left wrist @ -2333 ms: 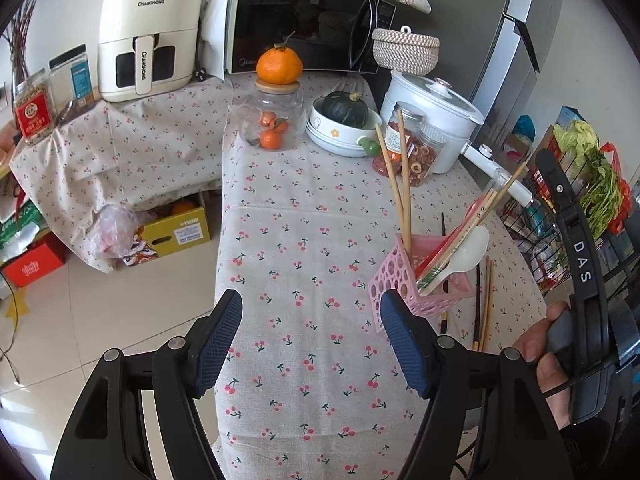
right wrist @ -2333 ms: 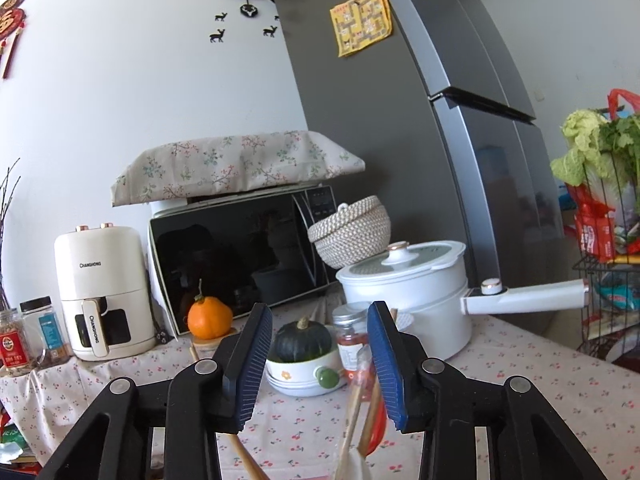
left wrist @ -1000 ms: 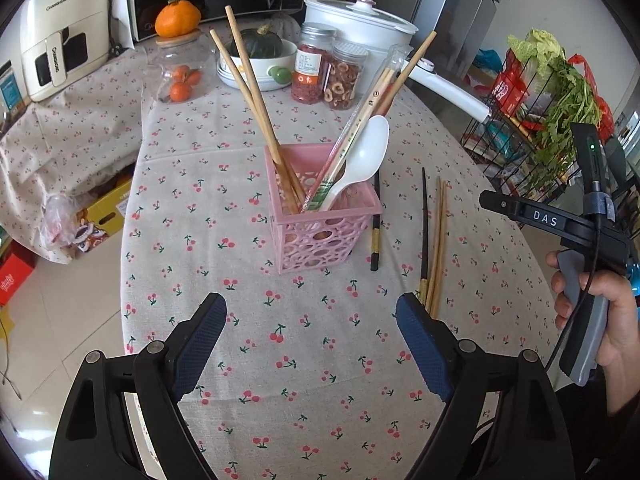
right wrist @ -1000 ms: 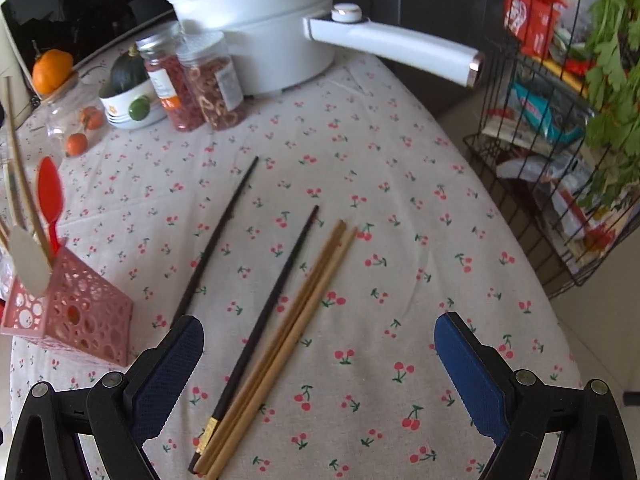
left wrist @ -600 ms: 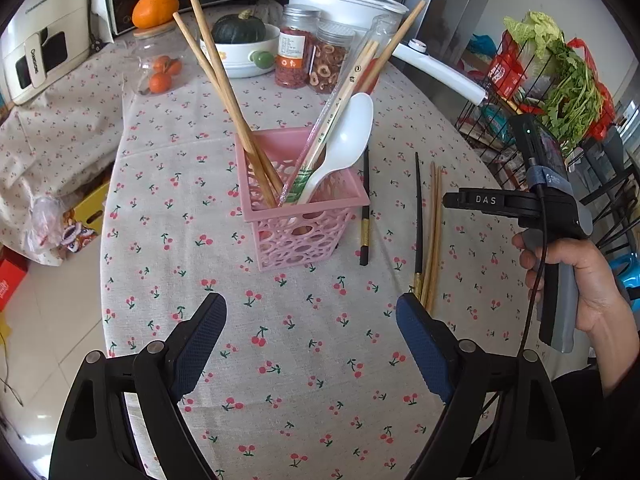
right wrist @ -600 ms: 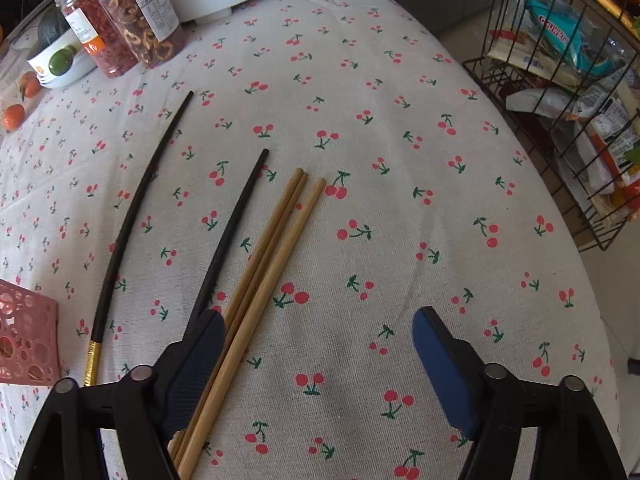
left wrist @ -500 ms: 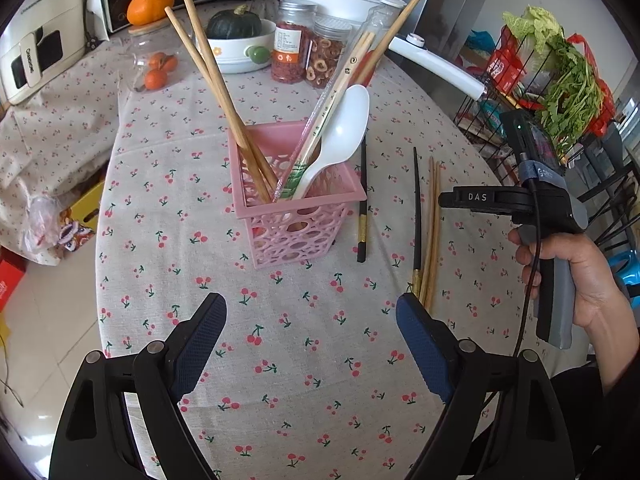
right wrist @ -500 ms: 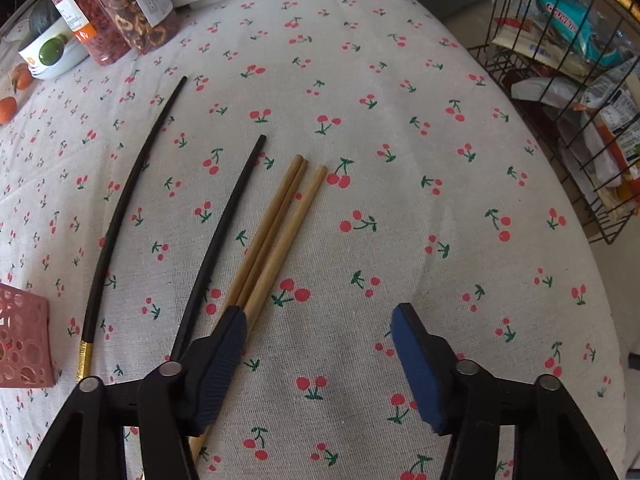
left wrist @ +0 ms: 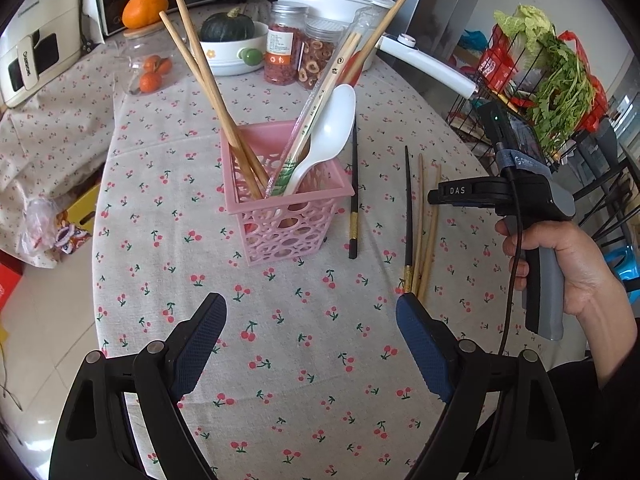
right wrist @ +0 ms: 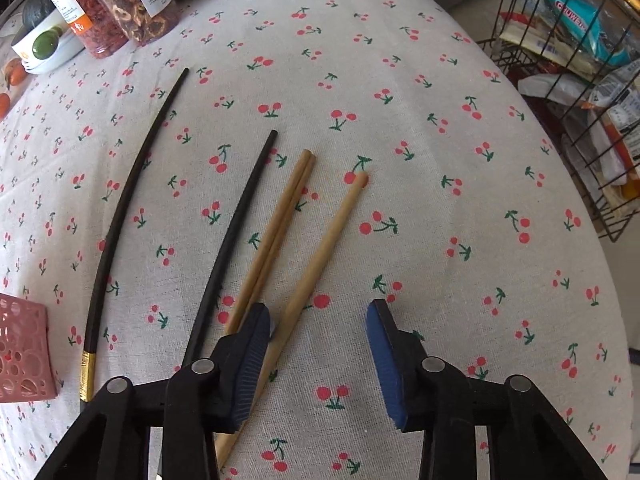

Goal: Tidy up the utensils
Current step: 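Move both tools back over the remaining loose chopsticks, then grasp a wooden chopstick with right tool and lift it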

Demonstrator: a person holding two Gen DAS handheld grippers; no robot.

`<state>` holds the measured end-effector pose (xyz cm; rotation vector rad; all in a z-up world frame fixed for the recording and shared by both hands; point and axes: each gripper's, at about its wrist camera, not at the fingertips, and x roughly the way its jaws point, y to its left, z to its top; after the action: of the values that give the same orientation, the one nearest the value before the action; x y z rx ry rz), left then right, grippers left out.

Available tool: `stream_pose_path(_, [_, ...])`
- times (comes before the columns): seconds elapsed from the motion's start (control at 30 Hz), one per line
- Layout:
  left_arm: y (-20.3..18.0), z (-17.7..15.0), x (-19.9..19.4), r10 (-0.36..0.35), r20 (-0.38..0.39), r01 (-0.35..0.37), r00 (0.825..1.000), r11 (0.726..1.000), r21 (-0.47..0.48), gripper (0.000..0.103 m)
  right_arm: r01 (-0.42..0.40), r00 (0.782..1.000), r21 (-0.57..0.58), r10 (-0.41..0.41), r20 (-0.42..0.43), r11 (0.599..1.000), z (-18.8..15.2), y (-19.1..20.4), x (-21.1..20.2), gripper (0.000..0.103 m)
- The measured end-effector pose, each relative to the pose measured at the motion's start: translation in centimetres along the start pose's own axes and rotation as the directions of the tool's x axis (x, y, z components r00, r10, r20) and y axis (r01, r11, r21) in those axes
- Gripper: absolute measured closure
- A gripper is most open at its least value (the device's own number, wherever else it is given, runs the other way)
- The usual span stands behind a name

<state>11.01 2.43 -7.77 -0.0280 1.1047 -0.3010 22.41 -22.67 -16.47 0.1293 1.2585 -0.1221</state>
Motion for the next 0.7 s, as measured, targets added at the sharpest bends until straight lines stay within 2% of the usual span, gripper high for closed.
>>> stream_pose_path(0.1, [-0.5,-0.2,-0.2,-0.006,0.007,0.006,1.0,1.0,0.018,0.014,0.026,1.0,-0.021,-0.026,0.002,0.999,-0.1,-0.2,-0.1,0.081])
stream_pose_path(0.2, [-1.7,-0.6,-0.7,-0.019,0.029,0.017,0.999,0.997,0.07,0.014,0.004,1.0,-0.025,-0.004,-0.004,1.0,-0.3,-1.1,-0.3,0.096])
stream_pose_path(0.4, [-5.0,-1.8,-0.7,-0.071,0.052,0.062,0.996,0.986,0.153,0.016,-0.078,0.997,0.025,0.078,0.0,0.997,-1.0,-4.3,-1.5,0.098])
stream_pose_path(0.47, [-6.8,-1.5,-0.1,-0.101,0.053,0.091,0.993,0.981,0.17,0.023,-0.101,0.995,0.045,0.1,0.021,0.994,-1.3,-5.4,-2.4,0.098])
stream_pose_path(0.53, [-9.1,-1.2,0.6,-0.105,0.06,0.09,0.993,0.974,0.208,0.037,-0.128,0.991,0.067,0.126,0.037,0.99,-1.5,-6.5,-3.2,0.098])
stream_pose_path(0.57, [-10.3,-0.9,1.2,-0.105,0.059,0.088,0.993,0.969,0.231,0.041,-0.144,0.989,0.078,0.141,0.042,0.986,-1.5,-7.0,-3.5,0.098])
stream_pose_path(0.63, [-12.4,-0.2,2.8,-0.1,0.032,0.088,0.994,0.962,0.259,0.055,-0.181,0.983,0.098,0.177,0.051,0.979,-1.7,-8.0,-4.0,0.098])
stream_pose_path(0.67, [-13.1,0.4,3.8,-0.102,0.009,0.097,0.995,0.962,0.254,0.057,-0.195,0.98,0.105,0.19,0.055,0.975,-1.8,-8.5,-4.2,0.098])
stream_pose_path(0.7, [-13.6,1.1,4.8,-0.104,-0.013,0.104,0.994,0.966,0.238,0.064,-0.206,0.978,0.112,0.2,0.058,0.972,-2.1,-8.8,-4.5,0.098])
